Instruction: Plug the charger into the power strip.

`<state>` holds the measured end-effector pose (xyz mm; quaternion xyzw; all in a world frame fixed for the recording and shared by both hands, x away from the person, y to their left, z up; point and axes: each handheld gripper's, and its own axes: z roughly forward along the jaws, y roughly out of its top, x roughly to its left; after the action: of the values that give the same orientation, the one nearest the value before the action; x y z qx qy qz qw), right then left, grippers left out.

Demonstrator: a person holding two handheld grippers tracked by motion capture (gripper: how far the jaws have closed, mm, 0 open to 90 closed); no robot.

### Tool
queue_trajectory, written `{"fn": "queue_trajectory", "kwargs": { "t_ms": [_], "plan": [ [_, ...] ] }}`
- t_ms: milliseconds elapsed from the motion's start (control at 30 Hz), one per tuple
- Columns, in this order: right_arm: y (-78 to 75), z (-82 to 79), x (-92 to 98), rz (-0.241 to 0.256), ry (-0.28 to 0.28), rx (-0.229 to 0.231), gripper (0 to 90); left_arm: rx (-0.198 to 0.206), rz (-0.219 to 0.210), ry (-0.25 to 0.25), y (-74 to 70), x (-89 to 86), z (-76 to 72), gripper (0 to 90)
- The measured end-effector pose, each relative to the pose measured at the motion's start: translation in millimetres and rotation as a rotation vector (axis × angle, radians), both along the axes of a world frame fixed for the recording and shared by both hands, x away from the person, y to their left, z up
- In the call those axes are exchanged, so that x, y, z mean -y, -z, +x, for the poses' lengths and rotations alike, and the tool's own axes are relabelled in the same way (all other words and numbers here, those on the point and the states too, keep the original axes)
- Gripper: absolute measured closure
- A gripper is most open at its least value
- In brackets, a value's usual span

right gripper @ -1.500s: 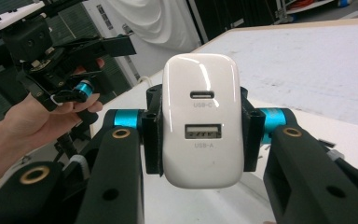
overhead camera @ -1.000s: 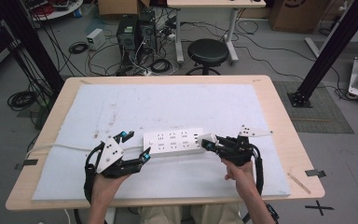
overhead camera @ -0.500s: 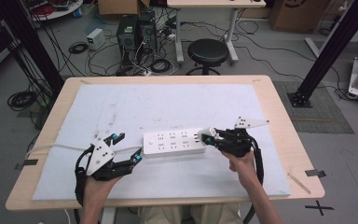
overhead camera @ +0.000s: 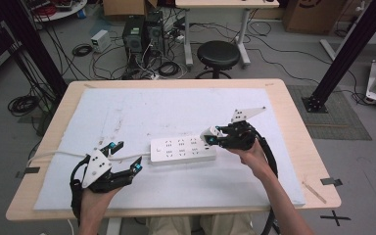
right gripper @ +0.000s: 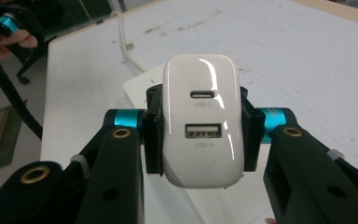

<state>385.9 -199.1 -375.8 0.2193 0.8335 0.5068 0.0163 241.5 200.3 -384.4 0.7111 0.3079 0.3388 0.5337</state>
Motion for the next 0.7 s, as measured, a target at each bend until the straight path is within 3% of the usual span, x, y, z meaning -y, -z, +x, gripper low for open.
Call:
{"fn": "queue_trajectory", "kwargs": {
  "t_ms": [200,267,300,500,700],
  "plan": [
    [-4.7,12.0,-10.1,-0.063,-0.057,0.003,63.2,-0.009,0.0,0.0,3.3,-1.0,-1.0,26.8],
    [-4.7,12.0,-10.1,-0.063,-0.057,0.003,63.2,-0.014,-0.003,-0.001,5.3,-1.2,-1.4,26.8],
    [-7.1,22.2,-19.5,-0.104,-0.099,0.007,63.2,-0.018,-0.007,-0.006,6.9,-1.7,-1.9,26.8],
    [-8.9,30.0,-24.9,-0.12,-0.125,0.008,63.2,-0.017,-0.009,-0.009,7.4,-3.5,-3.1,26.8],
    [-14.5,48.5,-34.4,-0.158,-0.204,0.009,63.2,-0.021,-0.012,-0.025,8.4,-8.5,-7.0,26.9]
  ]
}}
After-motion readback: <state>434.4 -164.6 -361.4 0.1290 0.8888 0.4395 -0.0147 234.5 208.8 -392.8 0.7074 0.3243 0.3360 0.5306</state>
